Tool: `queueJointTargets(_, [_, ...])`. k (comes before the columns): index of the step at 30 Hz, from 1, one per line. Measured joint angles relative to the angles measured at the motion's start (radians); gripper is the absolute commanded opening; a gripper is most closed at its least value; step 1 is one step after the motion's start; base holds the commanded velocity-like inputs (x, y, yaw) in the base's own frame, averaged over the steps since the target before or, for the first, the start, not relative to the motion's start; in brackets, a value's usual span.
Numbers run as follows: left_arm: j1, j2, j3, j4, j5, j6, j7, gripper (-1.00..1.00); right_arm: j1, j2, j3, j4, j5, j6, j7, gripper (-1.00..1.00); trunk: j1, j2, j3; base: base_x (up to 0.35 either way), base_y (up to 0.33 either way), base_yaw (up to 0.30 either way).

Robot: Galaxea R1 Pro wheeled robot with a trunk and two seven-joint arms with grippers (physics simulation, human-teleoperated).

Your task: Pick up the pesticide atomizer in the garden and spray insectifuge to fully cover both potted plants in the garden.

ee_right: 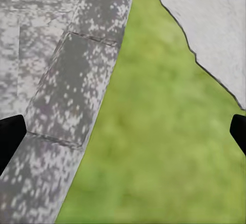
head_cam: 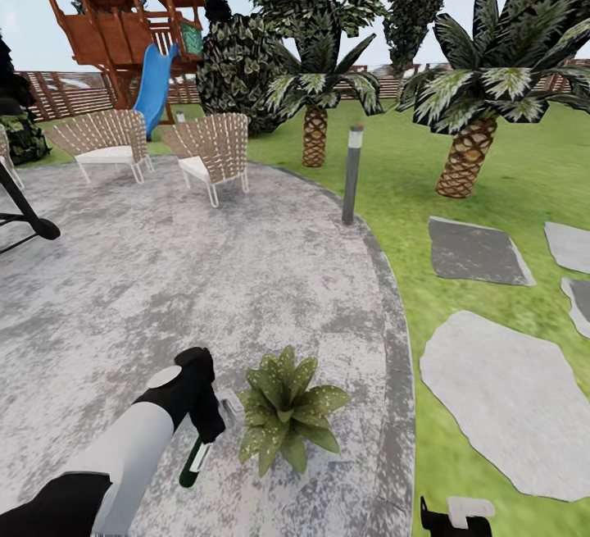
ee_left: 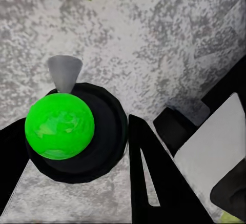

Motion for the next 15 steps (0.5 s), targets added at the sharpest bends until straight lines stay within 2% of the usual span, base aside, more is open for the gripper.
queueJointTargets(2, [-0.021, -0.007, 0.001, 0.000, -0.028, 0.001, -0.036, -1.00, 0.000, -0.001, 0.000, 0.000, 0.000, 0.000, 0.000, 1.00, 0.000, 0.000, 0.000, 0.000, 0.000, 0.001])
queueJointTargets(6, [-0.051, -0.020, 0.000, 0.000, -0.038, 0.001, -0.069, -1.00, 0.000, -0.002, 0.000, 0.000, 0.000, 0.000, 0.000, 1.00, 0.000, 0.000, 0.000, 0.017, 0.000, 0.000])
queueJointTargets(15, [-0.061, -0.034, -0.003, -0.002, -0.039, 0.001, -0.112, -1.00, 0.000, -0.002, 0.000, 0.000, 0.000, 0.001, 0.000, 1.00, -0.001, 0.000, 0.000, 0.295, 0.000, 0.000])
